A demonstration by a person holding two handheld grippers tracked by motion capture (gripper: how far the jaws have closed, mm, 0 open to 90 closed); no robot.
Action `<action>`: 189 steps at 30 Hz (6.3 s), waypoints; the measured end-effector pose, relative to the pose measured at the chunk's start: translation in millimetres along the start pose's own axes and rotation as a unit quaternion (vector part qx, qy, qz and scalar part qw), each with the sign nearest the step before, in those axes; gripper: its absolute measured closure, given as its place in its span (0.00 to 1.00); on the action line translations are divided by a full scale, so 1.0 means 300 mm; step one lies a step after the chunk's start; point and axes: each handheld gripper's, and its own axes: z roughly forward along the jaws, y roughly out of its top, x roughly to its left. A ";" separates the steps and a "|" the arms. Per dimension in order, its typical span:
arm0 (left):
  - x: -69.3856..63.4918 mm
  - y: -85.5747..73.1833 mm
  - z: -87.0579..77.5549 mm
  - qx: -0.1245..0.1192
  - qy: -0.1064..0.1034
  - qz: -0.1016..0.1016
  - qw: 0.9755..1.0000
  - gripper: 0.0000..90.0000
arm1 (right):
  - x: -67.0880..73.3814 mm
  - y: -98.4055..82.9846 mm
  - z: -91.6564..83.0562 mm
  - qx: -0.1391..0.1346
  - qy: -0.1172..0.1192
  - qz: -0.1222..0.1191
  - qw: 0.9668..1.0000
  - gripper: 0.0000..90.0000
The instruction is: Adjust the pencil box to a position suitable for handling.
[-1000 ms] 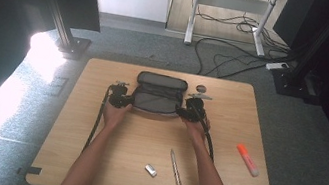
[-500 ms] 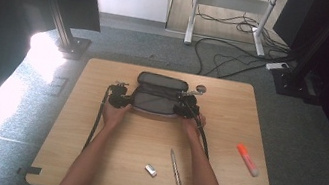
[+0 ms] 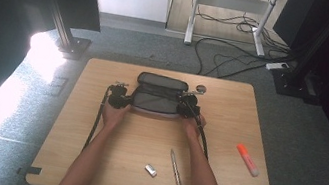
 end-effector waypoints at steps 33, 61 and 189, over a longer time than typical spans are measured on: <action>-0.050 0.038 -0.124 -0.044 -0.044 0.013 0.998 0.95 | -0.020 0.028 -0.143 -0.071 0.008 -0.002 0.997 0.96; -0.125 0.041 -0.211 -0.058 -0.078 0.040 0.994 0.95 | -0.066 -0.006 -0.269 -0.096 0.025 -0.003 0.995 0.96; -0.234 -0.245 -0.298 -0.062 -0.132 0.084 0.986 0.27 | -0.137 -0.368 -0.414 -0.116 0.025 -0.047 0.992 0.44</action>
